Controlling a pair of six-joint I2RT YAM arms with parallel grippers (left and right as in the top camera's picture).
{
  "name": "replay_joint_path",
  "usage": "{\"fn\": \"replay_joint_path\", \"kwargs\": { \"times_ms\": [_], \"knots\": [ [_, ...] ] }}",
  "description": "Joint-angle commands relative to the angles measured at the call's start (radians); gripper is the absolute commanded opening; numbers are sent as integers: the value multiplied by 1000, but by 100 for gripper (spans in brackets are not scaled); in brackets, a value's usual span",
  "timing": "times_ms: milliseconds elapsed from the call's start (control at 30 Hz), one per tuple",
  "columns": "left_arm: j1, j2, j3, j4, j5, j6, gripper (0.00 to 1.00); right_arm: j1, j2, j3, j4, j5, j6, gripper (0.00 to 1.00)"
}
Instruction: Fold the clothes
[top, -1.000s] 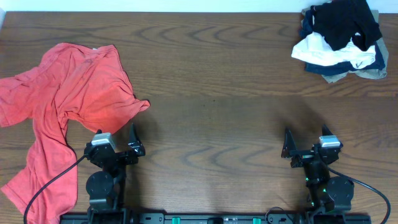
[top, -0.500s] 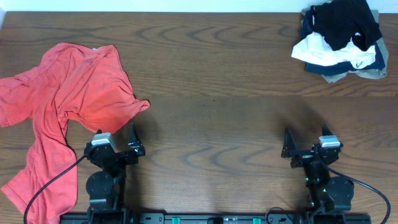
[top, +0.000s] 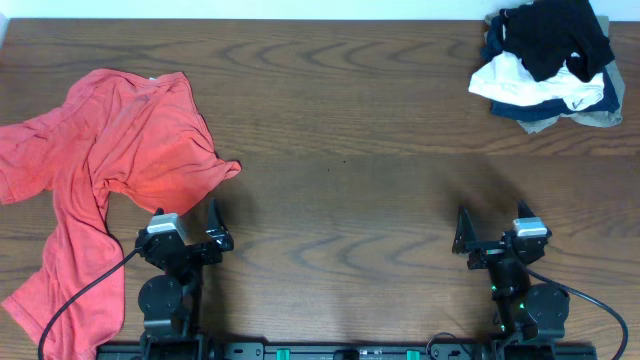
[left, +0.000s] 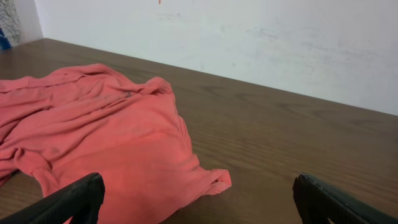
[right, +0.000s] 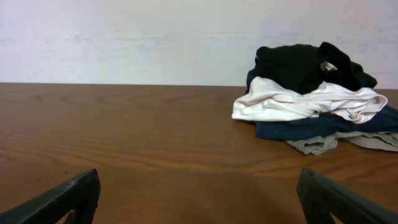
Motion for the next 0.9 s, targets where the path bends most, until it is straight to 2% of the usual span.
{"fn": "replay_joint_path", "kwargs": {
  "times_ms": [0,633,867],
  "knots": [
    [4,2,-14,-45,-34,-13,98,20,2,-2,-4,2,-5,99],
    [4,2,-14,-45,-34,-13,98,20,2,-2,-3,45,-5,99],
    [4,3,-13,-7,-24,-13,98,19,2,7,60,47,-31,99]
  ]
}}
